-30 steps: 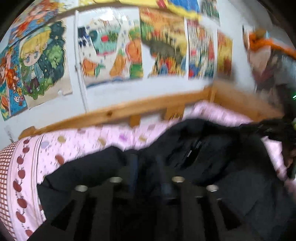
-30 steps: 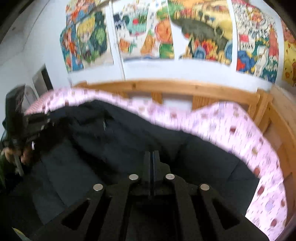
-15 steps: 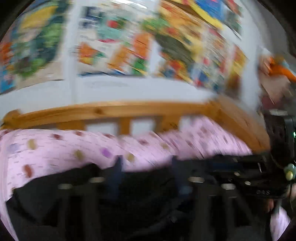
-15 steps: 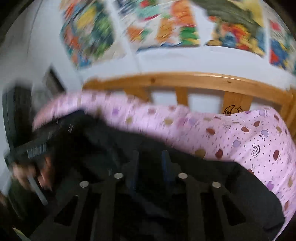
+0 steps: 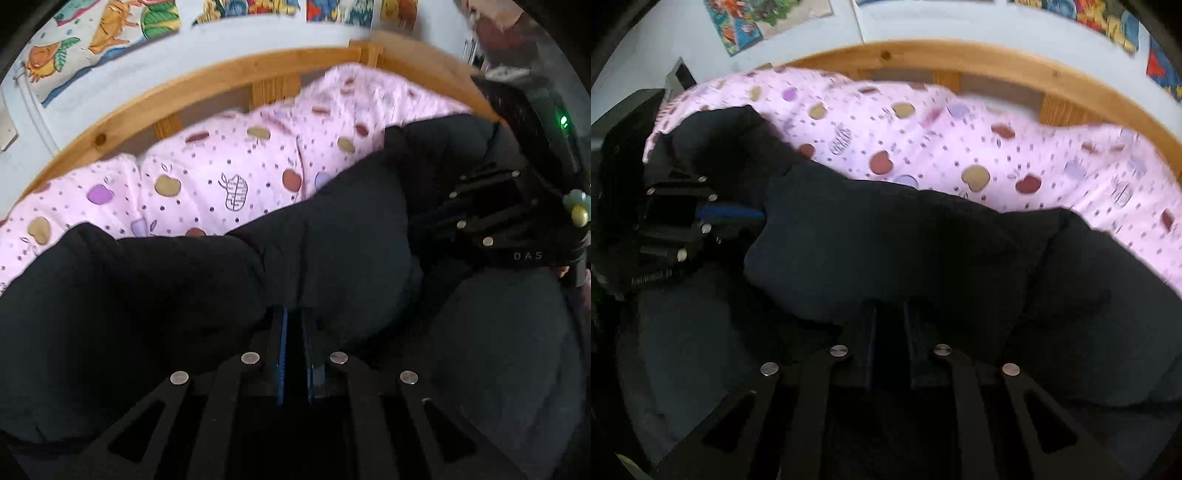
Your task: Fold large clothes
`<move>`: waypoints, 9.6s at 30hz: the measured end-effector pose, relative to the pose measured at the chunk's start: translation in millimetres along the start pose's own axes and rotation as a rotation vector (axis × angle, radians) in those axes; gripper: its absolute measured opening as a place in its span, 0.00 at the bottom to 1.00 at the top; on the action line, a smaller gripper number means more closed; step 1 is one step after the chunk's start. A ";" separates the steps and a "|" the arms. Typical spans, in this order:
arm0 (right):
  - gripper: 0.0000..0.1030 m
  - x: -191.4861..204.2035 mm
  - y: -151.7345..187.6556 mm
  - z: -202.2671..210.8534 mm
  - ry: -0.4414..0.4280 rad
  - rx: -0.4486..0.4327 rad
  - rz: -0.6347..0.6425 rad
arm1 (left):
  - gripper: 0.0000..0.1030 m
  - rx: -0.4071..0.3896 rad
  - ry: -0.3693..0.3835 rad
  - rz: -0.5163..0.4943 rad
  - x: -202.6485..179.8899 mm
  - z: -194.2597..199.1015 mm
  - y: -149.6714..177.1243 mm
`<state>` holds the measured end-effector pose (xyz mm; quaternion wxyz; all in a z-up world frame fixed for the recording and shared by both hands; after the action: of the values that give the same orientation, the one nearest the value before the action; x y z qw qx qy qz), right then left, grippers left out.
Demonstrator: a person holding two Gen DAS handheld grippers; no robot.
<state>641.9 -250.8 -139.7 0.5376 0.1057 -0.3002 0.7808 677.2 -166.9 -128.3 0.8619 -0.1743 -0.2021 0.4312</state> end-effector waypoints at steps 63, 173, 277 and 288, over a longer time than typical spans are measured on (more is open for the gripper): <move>0.98 170.0 112.5 269.4 0.234 -0.602 0.067 | 1.00 -0.513 -0.293 0.447 -3.8 305.5 119.2; 0.98 325.7 393.0 191.9 0.643 -0.284 0.407 | 1.00 -0.218 -0.457 -0.149 -86.2 319.6 415.2; 0.08 185.5 107.0 321.2 0.438 -0.566 0.277 | 0.07 -0.515 -0.671 0.194 15.9 360.8 127.3; 0.08 136.1 75.8 248.6 0.431 -0.532 0.248 | 0.07 -0.421 -0.610 0.201 40.6 270.7 106.0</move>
<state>479.9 -308.3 98.0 0.4985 -0.2423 -0.3831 0.7389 493.0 -39.5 61.5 0.6608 -0.2299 -0.5154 0.4948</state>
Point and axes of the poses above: each gripper's, at about its wrist camera, not at the fingertips, and z roughly against the way its jaws point, x to its left, y to its underside, the point moved 6 cm from there along -z, roughly the way its jaws point, and after that the axes turned 13 degrees about -y, right-handed, at the moved point
